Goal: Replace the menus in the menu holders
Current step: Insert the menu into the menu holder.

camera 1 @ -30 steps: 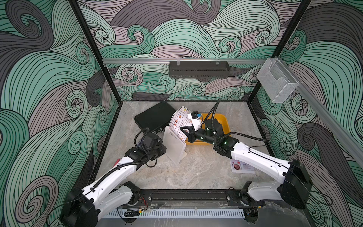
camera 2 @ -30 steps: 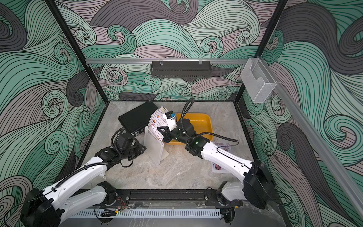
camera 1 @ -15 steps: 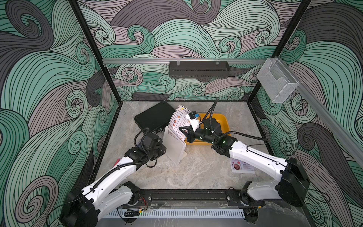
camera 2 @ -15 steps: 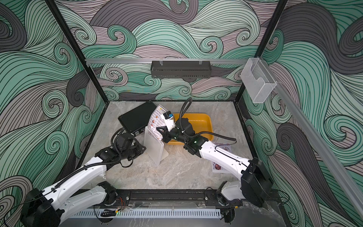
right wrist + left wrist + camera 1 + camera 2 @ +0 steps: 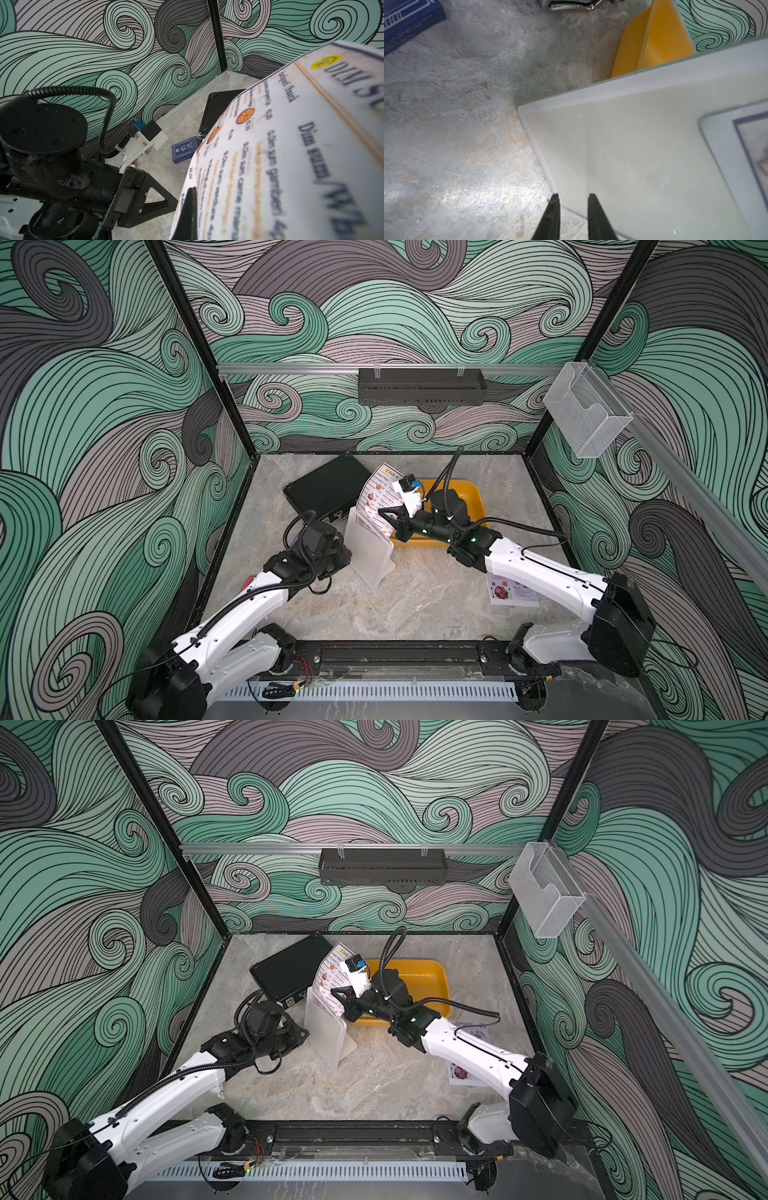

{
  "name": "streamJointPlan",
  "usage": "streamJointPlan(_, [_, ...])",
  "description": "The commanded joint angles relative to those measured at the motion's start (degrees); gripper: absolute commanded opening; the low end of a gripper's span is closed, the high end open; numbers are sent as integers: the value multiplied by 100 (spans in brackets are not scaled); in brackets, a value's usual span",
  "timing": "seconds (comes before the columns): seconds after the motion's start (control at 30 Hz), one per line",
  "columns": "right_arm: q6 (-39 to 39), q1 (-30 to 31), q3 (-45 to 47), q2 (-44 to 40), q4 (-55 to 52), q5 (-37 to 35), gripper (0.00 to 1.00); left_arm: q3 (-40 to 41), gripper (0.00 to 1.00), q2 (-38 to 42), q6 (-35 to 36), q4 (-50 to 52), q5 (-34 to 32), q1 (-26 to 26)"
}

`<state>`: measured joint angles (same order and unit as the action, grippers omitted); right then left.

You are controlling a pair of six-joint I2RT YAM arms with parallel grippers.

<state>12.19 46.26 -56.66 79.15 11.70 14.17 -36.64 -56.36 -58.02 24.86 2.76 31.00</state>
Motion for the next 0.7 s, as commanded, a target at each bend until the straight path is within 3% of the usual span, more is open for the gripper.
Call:
streamJointPlan(0.0, [-76,-38,-109,36,156,20,0,-184,24,67,82,133,-127,29])
streamJointPlan(0.43, [-143,-82,-141,55,210,-13,0,-247,24,-81,98,71,-92,29])
streamJointPlan(0.67, [233,1,115,144,587,180,0,-277,24,-120,107,67,-117,29])
